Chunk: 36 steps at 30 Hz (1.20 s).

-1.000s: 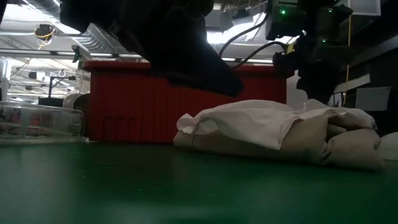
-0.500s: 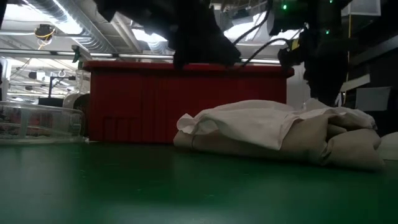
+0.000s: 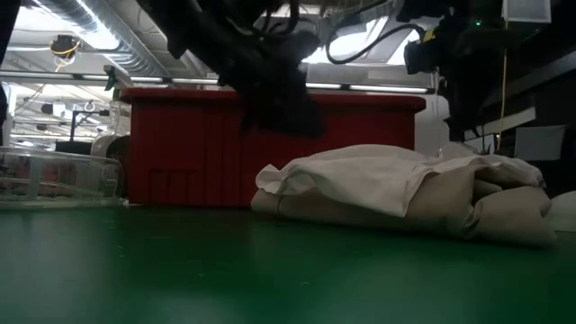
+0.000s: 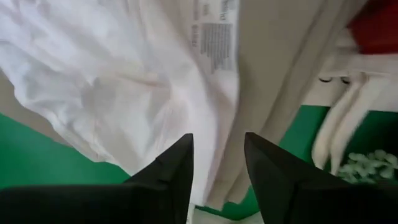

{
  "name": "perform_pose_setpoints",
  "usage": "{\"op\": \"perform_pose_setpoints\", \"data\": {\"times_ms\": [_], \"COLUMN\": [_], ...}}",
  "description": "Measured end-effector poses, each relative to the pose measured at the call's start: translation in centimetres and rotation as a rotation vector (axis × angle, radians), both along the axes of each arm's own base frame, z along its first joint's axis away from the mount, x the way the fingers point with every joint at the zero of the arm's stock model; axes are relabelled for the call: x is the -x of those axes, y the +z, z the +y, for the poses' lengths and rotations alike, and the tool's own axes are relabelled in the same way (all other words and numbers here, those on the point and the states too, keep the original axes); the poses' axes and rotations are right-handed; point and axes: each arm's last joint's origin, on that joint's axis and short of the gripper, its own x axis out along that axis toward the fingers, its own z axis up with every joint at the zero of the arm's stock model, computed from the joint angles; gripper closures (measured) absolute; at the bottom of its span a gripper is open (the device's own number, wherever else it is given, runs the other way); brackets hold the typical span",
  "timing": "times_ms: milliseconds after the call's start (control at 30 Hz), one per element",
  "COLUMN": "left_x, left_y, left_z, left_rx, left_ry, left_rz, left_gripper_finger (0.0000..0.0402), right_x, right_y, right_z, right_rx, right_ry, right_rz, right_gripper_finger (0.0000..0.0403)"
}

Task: Fold laundry
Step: Fold the white underwear

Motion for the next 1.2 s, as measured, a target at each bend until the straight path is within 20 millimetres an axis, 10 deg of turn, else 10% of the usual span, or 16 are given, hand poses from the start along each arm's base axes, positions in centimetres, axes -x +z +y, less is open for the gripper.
{"op": "perform_pose_setpoints", "data": {"times_ms": [700,1200], "left_x": [0.0,0.3], "left_y": [-4.5,-1.3], "left_z": [2.2,1.1], "left_rx": [-0.113,-0.057], "left_ry": [0.209,0.083], "left_rz": [0.186,0.091], "left_gripper_finger": [0.0297,0.0297], "right_x": [1.3,2.1], "right_y": [-8.3,-6.7], "right_z": [4.2,4.1], "right_rx": [-0.208,-0.216], "right_ry": [0.152,0.169], "right_rz": [-0.062,-0.153], "right_gripper_finger": [0.0260,0.0260]}}
